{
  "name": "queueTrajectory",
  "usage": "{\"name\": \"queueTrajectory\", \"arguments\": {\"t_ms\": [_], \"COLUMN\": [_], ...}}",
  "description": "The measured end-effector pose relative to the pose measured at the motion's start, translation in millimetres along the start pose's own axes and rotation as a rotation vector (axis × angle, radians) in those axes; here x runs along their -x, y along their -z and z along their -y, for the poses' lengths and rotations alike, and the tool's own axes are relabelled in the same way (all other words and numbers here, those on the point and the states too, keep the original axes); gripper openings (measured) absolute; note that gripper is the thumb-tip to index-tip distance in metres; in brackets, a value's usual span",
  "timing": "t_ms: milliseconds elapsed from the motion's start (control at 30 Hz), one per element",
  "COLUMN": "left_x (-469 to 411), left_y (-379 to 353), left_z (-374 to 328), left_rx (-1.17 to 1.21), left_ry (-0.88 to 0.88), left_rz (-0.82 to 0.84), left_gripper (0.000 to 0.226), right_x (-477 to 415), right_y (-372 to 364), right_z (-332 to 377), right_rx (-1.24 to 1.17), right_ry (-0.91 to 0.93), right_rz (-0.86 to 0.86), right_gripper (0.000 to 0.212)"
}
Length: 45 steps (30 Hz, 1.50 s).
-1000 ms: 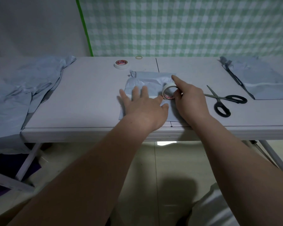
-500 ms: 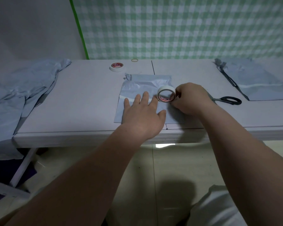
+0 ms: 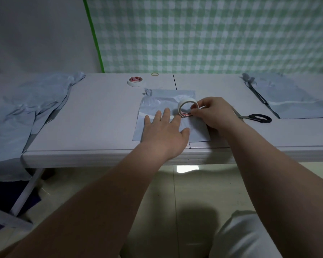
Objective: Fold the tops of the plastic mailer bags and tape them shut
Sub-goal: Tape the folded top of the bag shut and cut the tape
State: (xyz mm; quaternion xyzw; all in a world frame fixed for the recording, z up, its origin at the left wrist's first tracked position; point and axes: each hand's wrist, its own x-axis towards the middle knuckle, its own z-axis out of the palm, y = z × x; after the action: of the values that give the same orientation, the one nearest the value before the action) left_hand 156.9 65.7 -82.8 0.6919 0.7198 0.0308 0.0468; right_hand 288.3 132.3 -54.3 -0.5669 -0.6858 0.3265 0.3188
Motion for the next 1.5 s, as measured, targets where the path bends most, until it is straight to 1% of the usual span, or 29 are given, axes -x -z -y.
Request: {"name": "queueTrajectory", "arguments": {"t_ms": [133, 267, 367, 433, 533, 700, 833, 900, 1033, 1133, 1200, 1333, 1367, 1433, 1500], "left_x": [-1, -1, -1, 0, 1, 2, 2, 2, 1, 1, 0, 1, 0, -2, -6], "left_y": [1, 2, 1, 2, 3, 3, -2, -3, -5, -4, -2, 4, 6, 10, 13], "left_z": [1, 1, 1, 0, 0, -1, 0, 0, 1, 2, 2, -1, -1, -5, -10], "left_rx": [0.0, 0.005, -0.001, -0.004, -0.002, 0.008, -0.004, 0.011, 0.032, 0.028, 0.015, -0.071, -0.096, -0.121, -0.044], "left_ry": [0.002, 0.014, 0.062, 0.106, 0.151, 0.19, 0.195, 0.203, 0.225, 0.229, 0.231, 0.231, 0.208, 0.094, -0.021], "left_rz": [0.018, 0.023, 0.025, 0.046, 0.074, 0.07, 0.035, 0.008, -0.031, 0.004, 0.037, 0.063, 0.048, -0.021, -0.068], "left_gripper": [0.063, 0.064, 0.065, 0.066, 0.066, 0.065, 0.063, 0.06, 0.058, 0.058, 0.058, 0.058, 0.058, 0.058, 0.058], "right_x": [0, 1, 3, 5, 9, 10, 4, 2, 2, 3, 3, 2, 2, 2, 2], "right_y": [-8, -18, -20, -15, -6, -1, -4, -4, -1, 0, 0, 0, 0, -2, -3], "right_z": [-4, -6, -8, -10, -14, -17, -27, -32, -34, -33, -34, -35, -35, -35, -35], "right_rx": [0.313, 0.521, 0.702, 0.797, 0.863, 0.827, 0.597, 0.491, 0.39, 0.311, 0.288, 0.321, 0.341, 0.383, 0.399], "right_ry": [0.119, 0.184, 0.249, 0.259, 0.219, 0.219, 0.237, 0.274, 0.312, 0.301, 0.309, 0.311, 0.31, 0.316, 0.324], "right_rz": [-0.102, -0.166, -0.242, -0.285, -0.306, -0.328, -0.343, -0.313, -0.259, -0.259, -0.254, -0.229, -0.225, -0.223, -0.222], "right_gripper": [0.015, 0.014, 0.015, 0.017, 0.019, 0.023, 0.024, 0.027, 0.039, 0.044, 0.046, 0.048, 0.049, 0.05, 0.05]}}
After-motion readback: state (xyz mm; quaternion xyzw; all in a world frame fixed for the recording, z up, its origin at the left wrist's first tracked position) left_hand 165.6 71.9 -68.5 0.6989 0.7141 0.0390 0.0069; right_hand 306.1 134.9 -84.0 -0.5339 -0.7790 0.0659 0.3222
